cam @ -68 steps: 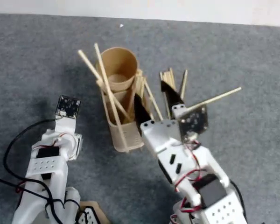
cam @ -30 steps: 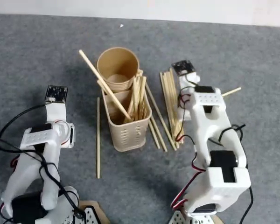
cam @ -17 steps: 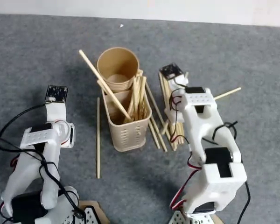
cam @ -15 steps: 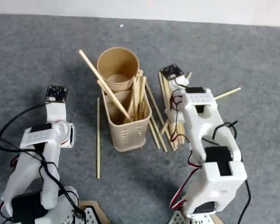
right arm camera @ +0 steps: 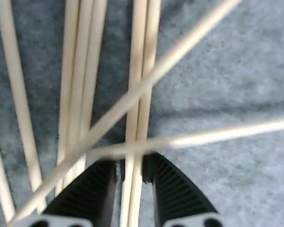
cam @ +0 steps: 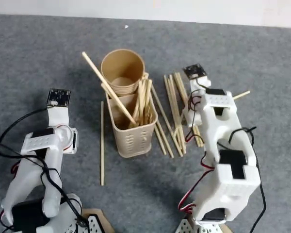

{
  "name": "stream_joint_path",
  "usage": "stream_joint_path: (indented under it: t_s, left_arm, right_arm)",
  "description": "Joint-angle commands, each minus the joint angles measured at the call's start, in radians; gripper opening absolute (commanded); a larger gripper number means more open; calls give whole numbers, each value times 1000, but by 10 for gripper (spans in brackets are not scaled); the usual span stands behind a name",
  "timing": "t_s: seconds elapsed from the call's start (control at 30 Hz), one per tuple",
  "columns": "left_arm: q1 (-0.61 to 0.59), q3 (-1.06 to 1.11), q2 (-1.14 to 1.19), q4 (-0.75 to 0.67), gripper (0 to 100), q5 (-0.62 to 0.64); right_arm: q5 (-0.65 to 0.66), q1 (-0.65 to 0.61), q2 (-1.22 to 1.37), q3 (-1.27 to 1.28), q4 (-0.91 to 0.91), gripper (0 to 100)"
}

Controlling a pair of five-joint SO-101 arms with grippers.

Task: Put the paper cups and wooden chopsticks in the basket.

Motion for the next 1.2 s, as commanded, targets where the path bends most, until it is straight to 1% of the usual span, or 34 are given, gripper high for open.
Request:
stream_joint_path:
  t_s: [0.0,0.13,0.27,0.37,0.5,0.67,0.77,0.9,1.0,1.07,1.13,1.17]
  left_arm:
    - [-5,-35,4,-14,182,3]
    - [-5,-35,4,-14,182,3]
    - [-5,-35,4,-14,182,3]
    - [-5,-35,5,-14,182,3]
    - [-4,-35,5,-15,182,3]
    - [-4,-35,7,-15,182,3]
    - [-4,-35,7,-15,182,3]
    - [-7,-35,7,-15,182,3]
    - [-7,-33,7,-15,182,3]
    - [-7,-33,7,-15,182,3]
    - [-7,-33,7,-15,182,3]
    - [-7,-33,7,-15,182,3]
  right_arm:
    - [-26,15,-189,-13,-10,5]
    - [-60,15,-351,-12,-8,5]
    - [-129,12,-522,-12,-8,5]
    - [-193,-25,-668,-19,-10,5]
    - [-281,-131,-878,-13,-99,5]
    - [-371,-337,-1082,4,-234,5]
    - [-384,-444,-1116,94,-357,5]
    - [-384,-542,-1118,331,-542,5]
    - [-384,-570,-1124,512,-699,6]
    - [-381,-567,-1125,608,-769,10]
    - [-377,-556,-1127,644,-771,19]
    - [-377,-549,-1136,644,-763,39]
